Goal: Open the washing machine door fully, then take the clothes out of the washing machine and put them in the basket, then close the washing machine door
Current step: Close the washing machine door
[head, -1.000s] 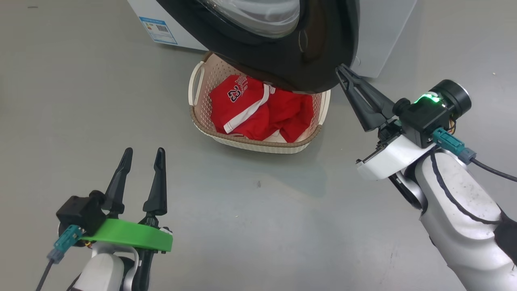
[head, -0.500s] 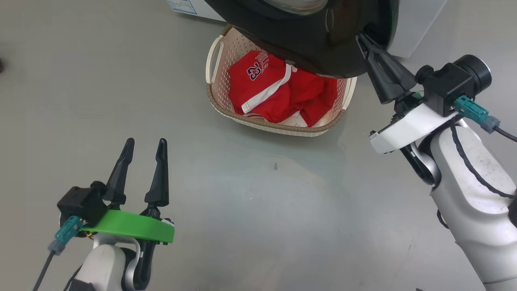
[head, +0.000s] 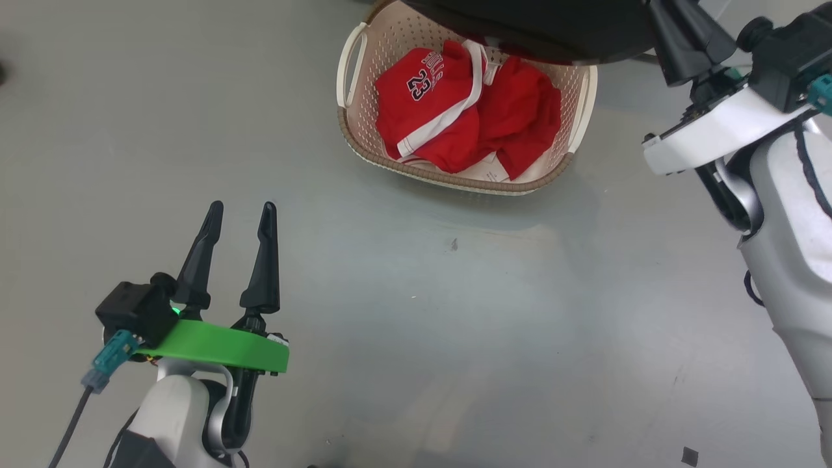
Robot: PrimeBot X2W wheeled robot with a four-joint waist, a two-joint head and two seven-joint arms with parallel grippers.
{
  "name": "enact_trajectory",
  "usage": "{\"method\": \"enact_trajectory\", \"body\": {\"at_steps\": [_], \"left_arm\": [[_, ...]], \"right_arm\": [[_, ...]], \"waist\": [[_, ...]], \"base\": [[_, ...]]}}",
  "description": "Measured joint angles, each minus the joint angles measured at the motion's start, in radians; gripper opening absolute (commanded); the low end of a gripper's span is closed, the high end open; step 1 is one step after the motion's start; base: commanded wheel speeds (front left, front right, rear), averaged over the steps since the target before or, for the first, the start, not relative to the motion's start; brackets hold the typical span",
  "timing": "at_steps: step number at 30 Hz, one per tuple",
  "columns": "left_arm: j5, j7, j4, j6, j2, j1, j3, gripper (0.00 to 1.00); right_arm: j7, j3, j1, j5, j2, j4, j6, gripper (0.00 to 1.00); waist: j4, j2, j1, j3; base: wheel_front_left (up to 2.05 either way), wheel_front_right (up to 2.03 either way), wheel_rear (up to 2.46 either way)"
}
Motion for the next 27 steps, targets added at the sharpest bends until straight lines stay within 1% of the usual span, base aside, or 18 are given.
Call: {"method": "enact_trajectory", "body": {"at_steps": [4,13,19,27], "left_arm": [[0.0,0.0,-0.001,-0.007,-0.002,-0.018,-0.007,1.0],[-0.003,0.0,0.002,-0.007,-0.012,-0.044,-0.021,1.0],[-0.003,0.0,0.004,-0.007,-0.018,-0.069,-0.024,1.0],[-0.012,0.0,0.016,-0.008,-0.026,-0.091,-0.028,1.0]], "right_arm": [[0.01,-0.018,-0.044,0.009,-0.013,0.005,0.0,0.0],[0.032,-0.068,-0.14,0.01,-0.07,0.021,0.0,0.0],[0.05,-0.078,-0.218,0.01,-0.101,0.027,0.0,0.0],[0.061,-0.109,-0.29,0.01,-0.119,0.05,0.0,0.0]], "waist": [[0.007,0.0,0.0,0.026],[0.035,0.0,0.0,0.083],[0.055,0.0,0.0,0.118],[0.077,0.0,0.0,0.154]], "base": [[0.0,0.0,0.0],[0.0,0.0,0.0],[0.0,0.0,0.0],[0.0,0.0,0.0]]}}
